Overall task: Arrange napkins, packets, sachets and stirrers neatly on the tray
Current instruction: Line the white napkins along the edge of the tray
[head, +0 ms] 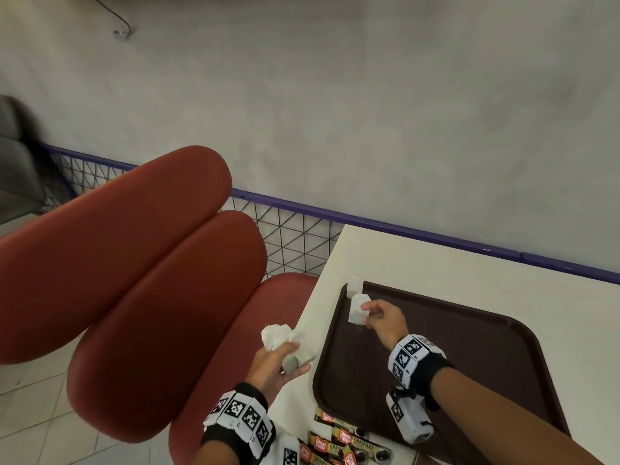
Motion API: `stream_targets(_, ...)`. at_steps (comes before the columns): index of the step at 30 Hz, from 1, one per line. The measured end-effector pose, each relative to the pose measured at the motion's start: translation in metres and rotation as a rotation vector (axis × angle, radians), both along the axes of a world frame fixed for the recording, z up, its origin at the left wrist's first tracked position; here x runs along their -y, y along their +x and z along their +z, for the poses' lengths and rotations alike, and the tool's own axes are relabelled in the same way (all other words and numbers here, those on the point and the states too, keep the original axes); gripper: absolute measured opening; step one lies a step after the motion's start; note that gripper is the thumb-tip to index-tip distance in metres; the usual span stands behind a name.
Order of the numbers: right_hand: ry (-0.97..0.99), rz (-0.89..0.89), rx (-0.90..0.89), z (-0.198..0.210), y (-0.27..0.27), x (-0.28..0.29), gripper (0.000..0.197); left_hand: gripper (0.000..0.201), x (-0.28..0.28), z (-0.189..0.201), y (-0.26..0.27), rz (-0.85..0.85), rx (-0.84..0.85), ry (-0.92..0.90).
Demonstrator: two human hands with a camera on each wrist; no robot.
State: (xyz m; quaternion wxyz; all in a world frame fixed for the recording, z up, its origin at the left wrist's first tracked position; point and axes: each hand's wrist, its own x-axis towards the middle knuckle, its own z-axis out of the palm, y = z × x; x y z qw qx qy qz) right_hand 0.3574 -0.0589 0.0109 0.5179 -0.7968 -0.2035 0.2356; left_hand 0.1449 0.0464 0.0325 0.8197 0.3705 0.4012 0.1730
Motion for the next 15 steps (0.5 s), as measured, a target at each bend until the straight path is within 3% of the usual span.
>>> stream_targets(9, -0.129, -0.070, 0.034, -0.023, 0.036, -0.047, 0.035, 0.031, -0.018, -0.013, 0.000, 0.042, -0.008, 0.050)
stream_targets(15, -0.246, 0.009, 0.075, -0.037, 0.043, -0.068, 0.032, 0.025, -0.023, -0.011, -0.002, 0.076, -0.015, 0.080)
